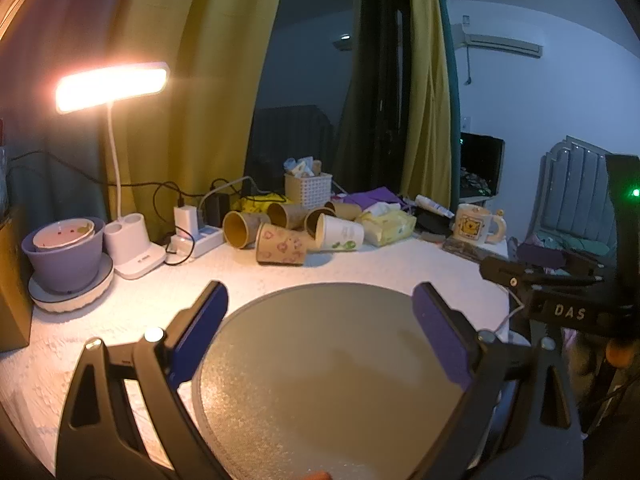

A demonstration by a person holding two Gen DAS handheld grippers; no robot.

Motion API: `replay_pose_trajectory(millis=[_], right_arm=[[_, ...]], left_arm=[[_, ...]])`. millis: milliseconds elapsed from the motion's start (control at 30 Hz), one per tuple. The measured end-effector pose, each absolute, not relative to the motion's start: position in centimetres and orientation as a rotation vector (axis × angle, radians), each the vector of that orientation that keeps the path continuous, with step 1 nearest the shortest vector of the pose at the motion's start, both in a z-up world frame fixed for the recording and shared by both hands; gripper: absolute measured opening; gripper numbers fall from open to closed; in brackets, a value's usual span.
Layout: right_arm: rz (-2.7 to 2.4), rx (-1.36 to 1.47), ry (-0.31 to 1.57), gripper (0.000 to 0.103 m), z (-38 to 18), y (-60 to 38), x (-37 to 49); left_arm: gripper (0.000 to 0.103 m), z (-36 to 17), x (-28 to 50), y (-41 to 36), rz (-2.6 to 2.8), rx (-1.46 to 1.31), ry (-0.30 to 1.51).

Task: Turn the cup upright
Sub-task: 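Move the left tool toward the pink-flowered paper cup lying on its side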

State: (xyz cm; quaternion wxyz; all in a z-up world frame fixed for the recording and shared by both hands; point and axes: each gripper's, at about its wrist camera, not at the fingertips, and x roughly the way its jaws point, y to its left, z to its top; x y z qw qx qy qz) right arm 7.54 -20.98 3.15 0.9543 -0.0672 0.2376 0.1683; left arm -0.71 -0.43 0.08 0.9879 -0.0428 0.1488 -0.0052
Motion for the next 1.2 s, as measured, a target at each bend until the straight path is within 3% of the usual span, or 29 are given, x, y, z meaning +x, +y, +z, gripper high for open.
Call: replay_pose_trajectory(millis=[433,1200], right_arm=[[0.4,-0.168,0.481,0.078,3.3,-20.7,9.8],[0.66,-0.191,0.639,0.078,1.5,-16.0,28.9]], left_arm=[[0.094,0.1,0.8,-0.1,-0.012,-0.079,0.371],[0.094,-2.3,16.6,-0.6,0.056,-0.241,0.808]])
